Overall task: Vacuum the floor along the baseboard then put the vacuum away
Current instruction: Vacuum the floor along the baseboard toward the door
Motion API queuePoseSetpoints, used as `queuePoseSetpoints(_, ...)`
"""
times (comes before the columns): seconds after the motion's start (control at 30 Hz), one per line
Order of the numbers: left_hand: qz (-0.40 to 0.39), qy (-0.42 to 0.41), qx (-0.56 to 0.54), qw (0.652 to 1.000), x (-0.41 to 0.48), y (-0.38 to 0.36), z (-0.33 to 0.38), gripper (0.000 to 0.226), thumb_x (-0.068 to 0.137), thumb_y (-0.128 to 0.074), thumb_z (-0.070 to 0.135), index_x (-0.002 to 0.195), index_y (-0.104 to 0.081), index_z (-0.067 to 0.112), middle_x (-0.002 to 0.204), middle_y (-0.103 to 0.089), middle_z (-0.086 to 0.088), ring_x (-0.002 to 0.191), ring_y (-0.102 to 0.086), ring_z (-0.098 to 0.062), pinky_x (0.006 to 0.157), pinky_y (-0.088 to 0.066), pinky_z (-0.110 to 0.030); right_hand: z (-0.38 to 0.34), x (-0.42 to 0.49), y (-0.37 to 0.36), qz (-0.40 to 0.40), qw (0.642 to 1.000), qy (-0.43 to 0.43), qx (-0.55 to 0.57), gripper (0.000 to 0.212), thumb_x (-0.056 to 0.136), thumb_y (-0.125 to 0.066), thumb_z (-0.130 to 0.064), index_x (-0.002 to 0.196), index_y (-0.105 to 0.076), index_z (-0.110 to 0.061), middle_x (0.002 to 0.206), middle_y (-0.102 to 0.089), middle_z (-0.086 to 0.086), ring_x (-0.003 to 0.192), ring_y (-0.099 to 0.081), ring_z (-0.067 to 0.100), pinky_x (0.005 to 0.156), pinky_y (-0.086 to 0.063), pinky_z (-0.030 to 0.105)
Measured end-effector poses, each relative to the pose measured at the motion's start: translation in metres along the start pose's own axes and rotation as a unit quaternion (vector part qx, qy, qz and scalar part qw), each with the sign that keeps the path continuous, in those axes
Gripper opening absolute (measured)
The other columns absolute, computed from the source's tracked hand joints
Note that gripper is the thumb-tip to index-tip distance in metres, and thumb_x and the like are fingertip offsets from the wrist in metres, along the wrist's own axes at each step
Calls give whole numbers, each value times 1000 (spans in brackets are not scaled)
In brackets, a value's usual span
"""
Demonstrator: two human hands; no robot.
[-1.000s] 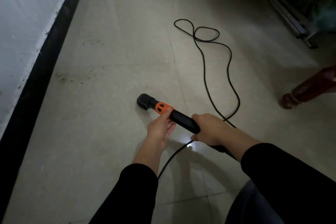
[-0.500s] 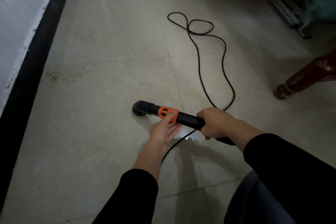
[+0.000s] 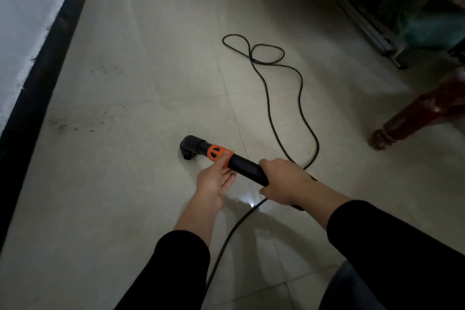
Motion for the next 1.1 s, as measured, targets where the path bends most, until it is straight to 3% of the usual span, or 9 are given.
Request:
queuePoseSetpoints(0.27, -9, 6, -7, 1000, 28, -7, 28, 29, 83, -75, 21, 103, -59, 5, 90, -67, -12, 84, -66, -16, 86, -52, -27, -11, 31, 6, 25, 999, -39, 7, 28, 86, -60, -25, 108, -47, -14, 96, -56, 4, 78, -54, 21, 65, -40, 29)
queuePoseSetpoints(0.4, 5, 14, 8, 1000, 42, -7, 42, 35, 80, -77, 19, 108, -63, 3, 97, -70, -17, 87, -72, -26, 81, -56, -27, -15, 46, 4, 31, 997, -64, 30, 26, 85, -60, -21, 106, -47, -14, 90, -53, 2, 76, -53, 20, 64, -40, 29)
queuePoseSetpoints(0.57, 15, 24, 16, 999, 63, 0, 65, 36, 78, -78, 18, 106, -61, 4, 92, -70, -15, 84, -70, -19, 75, -56, -26, -25, 70, 11, 41, 994, -79, 65, 25, 84, -61, -17, 105, -49, -14, 97, -60, 7, 80, -56, 22, 67, -45, 30)
queuePoseSetpoints(0.77, 1, 40, -14, 999, 73, 17, 97, 38, 78, -78, 17, 109, -61, 3, 97, -71, -14, 86, -70, -18, 82, -56, -27, -55, 99, 34, 15, 996, -75, 52, 20, 80, -60, -12, 94, -47, -18, 88, -54, 3, 76, -53, 22, 62, -38, 28)
queuePoseSetpoints(0.87, 9, 40, -19, 999, 74, 26, 108, 38, 79, -77, 19, 111, -61, 4, 97, -70, -13, 87, -69, -17, 80, -55, -25, -75, 112, 46, -17, 998, -58, 32, 20, 81, -59, -10, 94, -46, -18, 81, -49, 0, 75, -51, 22, 57, -34, 25)
queuePoseSetpoints(1.1, 44, -6, -15, 999, 82, 48, 113, 37, 78, -78, 21, 106, -61, 5, 95, -73, -12, 82, -72, -17, 66, -57, -18, -81, 136, 32, 4, 999, -16, 50, 17, 79, -55, -5, 90, -49, -17, 74, -48, -2, 67, -48, 18, 49, -31, 23)
Point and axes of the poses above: each hand's wrist, its own x-axis towards the middle knuckle, its own y-axis out of the back of the hand, z = x × y, the point moved 5 cm from there along x, towards the middle knuckle
